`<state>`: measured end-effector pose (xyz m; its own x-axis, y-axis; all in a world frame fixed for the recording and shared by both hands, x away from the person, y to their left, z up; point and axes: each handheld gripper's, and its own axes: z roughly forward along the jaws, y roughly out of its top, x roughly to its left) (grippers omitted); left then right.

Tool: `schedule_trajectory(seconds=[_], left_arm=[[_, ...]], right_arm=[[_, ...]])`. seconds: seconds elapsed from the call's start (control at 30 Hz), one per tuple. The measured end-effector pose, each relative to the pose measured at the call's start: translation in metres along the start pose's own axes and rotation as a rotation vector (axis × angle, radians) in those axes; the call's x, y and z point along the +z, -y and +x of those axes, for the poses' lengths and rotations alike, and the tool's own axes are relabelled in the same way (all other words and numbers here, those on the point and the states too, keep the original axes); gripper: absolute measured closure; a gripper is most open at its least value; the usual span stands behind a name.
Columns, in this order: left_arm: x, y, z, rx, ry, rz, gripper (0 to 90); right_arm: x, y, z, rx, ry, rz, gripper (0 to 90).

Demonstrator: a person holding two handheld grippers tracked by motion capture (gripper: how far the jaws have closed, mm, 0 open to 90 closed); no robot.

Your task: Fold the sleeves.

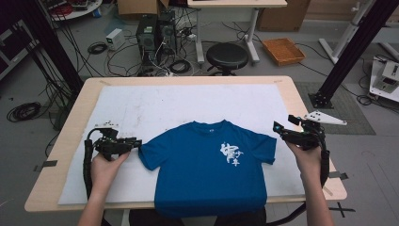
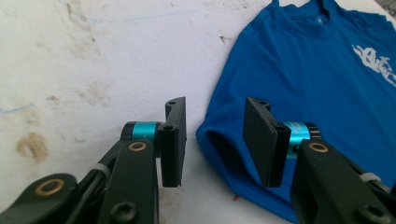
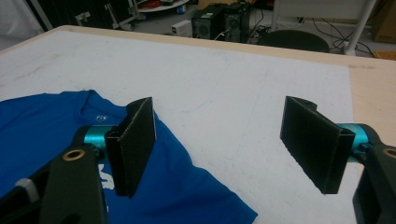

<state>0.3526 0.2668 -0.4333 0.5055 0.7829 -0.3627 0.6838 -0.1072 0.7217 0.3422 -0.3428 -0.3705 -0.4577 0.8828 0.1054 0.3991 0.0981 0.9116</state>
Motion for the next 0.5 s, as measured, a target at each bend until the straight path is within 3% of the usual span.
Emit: schedule_trajectory(seconds=[0.1,0.2,0.33,0.5], left_arm=[[0.004,0.001,0.0,-0.03,0.003,0.008,59.7],[0.005,0.001,-0.002,-0.042,0.014,0.001,72.2],[0.002,0.001,-0.005,-0.026,0.02,-0.031,87.2],[-0.002,-0.003,-0.014,-0.015,0.05,-0.069,88.2]], right_arm=[[0.0,0.0,0.0,0.001,0.002,-0.003,26.7],[-0.001,0.0,0.0,0.001,0.003,-0.006,26.8],[-0.002,-0.001,0.0,0.003,0.005,-0.01,26.8],[-0.004,-0.001,-0.001,0.005,0.007,-0.016,26.8]])
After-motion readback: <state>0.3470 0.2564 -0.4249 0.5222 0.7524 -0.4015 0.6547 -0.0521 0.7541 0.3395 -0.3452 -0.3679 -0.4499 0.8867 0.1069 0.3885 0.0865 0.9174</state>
